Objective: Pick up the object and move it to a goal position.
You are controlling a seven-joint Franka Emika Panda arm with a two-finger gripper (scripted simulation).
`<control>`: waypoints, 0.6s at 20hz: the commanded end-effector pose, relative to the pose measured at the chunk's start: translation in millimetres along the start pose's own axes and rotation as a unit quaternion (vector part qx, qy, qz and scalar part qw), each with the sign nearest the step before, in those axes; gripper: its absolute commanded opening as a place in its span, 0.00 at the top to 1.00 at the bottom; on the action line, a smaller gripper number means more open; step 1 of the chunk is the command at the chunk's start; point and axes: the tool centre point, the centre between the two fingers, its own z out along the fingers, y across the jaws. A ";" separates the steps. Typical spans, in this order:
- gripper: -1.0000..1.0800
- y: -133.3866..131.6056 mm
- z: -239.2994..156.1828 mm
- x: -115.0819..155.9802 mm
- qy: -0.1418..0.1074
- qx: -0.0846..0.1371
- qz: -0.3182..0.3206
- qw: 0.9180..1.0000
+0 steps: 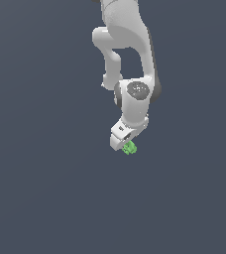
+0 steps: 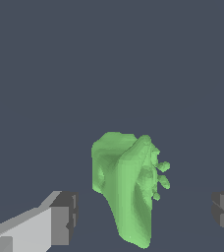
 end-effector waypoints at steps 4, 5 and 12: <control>0.04 -1.3 26.8 -0.8 0.000 0.000 -0.002 1.000; 0.04 -1.4 31.2 -0.9 0.000 0.000 -0.002 1.000; 1.00 -0.6 42.3 -0.1 0.000 0.000 -0.002 1.000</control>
